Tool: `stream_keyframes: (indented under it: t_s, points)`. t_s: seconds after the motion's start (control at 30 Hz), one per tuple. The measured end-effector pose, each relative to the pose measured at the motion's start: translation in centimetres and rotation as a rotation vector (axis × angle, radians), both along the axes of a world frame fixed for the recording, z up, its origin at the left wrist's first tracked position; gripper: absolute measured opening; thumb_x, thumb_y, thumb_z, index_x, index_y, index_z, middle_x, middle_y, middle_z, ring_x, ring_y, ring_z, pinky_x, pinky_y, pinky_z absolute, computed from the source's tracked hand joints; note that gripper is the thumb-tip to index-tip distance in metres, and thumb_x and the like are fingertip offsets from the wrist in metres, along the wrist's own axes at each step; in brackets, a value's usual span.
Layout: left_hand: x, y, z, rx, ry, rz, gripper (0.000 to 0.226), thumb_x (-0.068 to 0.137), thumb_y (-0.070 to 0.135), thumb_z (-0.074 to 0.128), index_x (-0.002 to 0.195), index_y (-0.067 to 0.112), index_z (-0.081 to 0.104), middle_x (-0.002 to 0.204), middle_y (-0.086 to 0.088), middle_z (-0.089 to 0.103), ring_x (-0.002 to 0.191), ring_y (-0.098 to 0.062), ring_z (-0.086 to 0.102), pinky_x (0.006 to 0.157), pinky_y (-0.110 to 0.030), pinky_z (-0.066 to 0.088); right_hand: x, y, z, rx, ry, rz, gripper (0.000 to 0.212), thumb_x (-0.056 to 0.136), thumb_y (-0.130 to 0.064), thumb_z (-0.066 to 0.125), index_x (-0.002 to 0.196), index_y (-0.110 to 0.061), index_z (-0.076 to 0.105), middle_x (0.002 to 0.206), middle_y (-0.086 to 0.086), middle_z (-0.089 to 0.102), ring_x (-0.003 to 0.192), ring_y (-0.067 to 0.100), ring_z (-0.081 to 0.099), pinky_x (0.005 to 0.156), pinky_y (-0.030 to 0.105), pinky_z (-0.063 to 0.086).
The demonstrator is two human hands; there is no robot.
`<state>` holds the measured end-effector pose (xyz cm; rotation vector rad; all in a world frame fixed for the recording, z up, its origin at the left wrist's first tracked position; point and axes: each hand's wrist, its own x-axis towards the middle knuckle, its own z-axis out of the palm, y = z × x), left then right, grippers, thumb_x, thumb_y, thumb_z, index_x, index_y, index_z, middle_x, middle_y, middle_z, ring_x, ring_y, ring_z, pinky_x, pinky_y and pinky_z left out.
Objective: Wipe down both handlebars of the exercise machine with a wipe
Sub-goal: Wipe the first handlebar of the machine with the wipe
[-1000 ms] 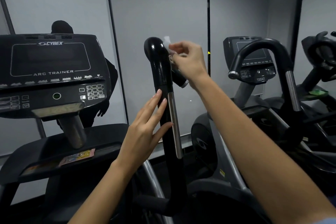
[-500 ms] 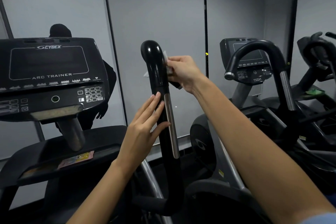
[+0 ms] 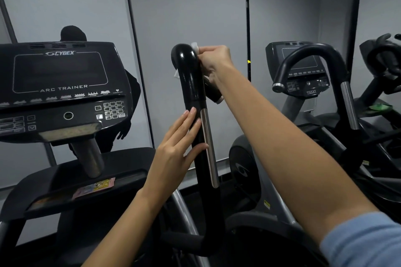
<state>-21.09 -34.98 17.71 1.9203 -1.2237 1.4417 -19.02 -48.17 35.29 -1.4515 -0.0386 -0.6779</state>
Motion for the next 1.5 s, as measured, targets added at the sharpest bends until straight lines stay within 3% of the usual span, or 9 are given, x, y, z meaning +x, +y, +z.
stream_keyframes:
  t_s: [0.27,0.47,0.67,0.77,0.87,0.97,1.1,1.4,1.5]
  points:
    - [0.3,0.0,0.0,0.000,-0.020,-0.005,0.052,0.090,0.032,0.052,0.132,0.002,0.045,0.143,-0.008,0.038,0.137,-0.020,0.032,0.113,-0.031,0.028,-0.1,-1.0,-0.2,-0.151,-0.119,-0.085,0.006,0.079,-0.012,0.071,0.084,-0.007,0.071,0.082,0.011,0.070,0.066,0.020,0.065,0.074,0.034,0.058]
    - [0.6,0.1,0.1,0.020,-0.064,0.035,0.052,0.092,0.035,0.050,0.131,0.002,0.045,0.142,-0.009,0.038,0.136,-0.020,0.032,0.114,-0.028,0.025,1.0,0.1,1.3,-0.548,-0.321,-0.402,0.009,0.084,-0.012,0.067,0.088,-0.013,0.075,0.088,0.005,0.072,0.077,0.013,0.066,0.075,0.025,0.055]
    - [1.0,0.5,0.2,0.057,-0.096,0.067,0.048,0.094,0.031,0.048,0.133,0.003,0.044,0.144,-0.009,0.036,0.136,-0.022,0.032,0.114,-0.031,0.027,0.7,-1.7,2.2,-0.624,-0.258,-0.205,0.010,0.082,-0.010,0.070,0.091,-0.009,0.075,0.074,0.002,0.068,0.051,0.003,0.053,0.050,0.017,0.042]
    - [0.9,0.3,0.1,0.040,-0.109,0.092,0.050,0.095,0.032,0.047,0.134,0.002,0.041,0.146,-0.012,0.032,0.137,-0.023,0.030,0.115,-0.030,0.024,-0.5,-2.0,0.7,-0.758,-0.388,-0.325,0.023,0.083,0.002,0.060,0.094,-0.011,0.075,0.085,0.000,0.071,0.070,0.004,0.062,0.063,0.011,0.048]
    - [0.7,0.1,0.8,0.009,-0.054,0.105,0.059,0.096,0.039,0.041,0.140,0.001,0.029,0.151,-0.014,0.019,0.141,-0.024,0.020,0.117,-0.029,0.017,-0.5,-1.4,0.0,-0.836,-0.522,-0.386,0.023,0.082,0.001,0.059,0.091,-0.013,0.075,0.093,0.004,0.073,0.087,0.014,0.068,0.081,0.026,0.055]
    - [0.5,-0.2,2.1,0.029,-0.041,0.132,0.063,0.097,0.042,0.036,0.142,0.000,0.025,0.152,-0.016,0.015,0.143,-0.022,0.013,0.118,-0.028,0.012,0.4,-1.2,1.1,-0.872,-0.511,-0.365,0.024,0.080,0.000,0.058,0.087,-0.014,0.076,0.091,0.004,0.073,0.086,0.014,0.068,0.080,0.029,0.055]
    - [0.1,-0.8,3.2,0.011,0.044,0.113,0.063,0.097,0.042,0.034,0.143,0.000,0.024,0.153,-0.014,0.016,0.142,-0.018,0.011,0.117,-0.023,0.009,0.7,-0.3,3.7,-1.057,-0.382,-0.371,0.022,0.085,0.000,0.057,0.092,-0.012,0.075,0.096,0.004,0.070,0.087,0.012,0.062,0.071,0.013,0.043]
    - [0.9,-1.3,2.9,-0.111,0.006,0.046,0.050,0.097,0.027,0.042,0.139,0.001,0.035,0.148,-0.008,0.026,0.140,-0.017,0.022,0.116,-0.024,0.017,-0.2,-1.6,2.7,-0.993,-0.459,-0.278,0.025,0.086,0.005,0.055,0.091,-0.011,0.074,0.091,0.002,0.065,0.078,0.011,0.060,0.069,0.013,0.049]
    - [1.2,-1.3,3.1,-0.118,-0.023,0.042,0.046,0.097,0.024,0.044,0.136,0.000,0.040,0.146,-0.010,0.032,0.138,-0.019,0.028,0.115,-0.025,0.022,1.0,-1.2,3.7,-0.996,-0.452,-0.297,0.026,0.083,0.006,0.056,0.087,-0.010,0.075,0.086,0.001,0.065,0.077,0.010,0.060,0.059,0.001,0.041]
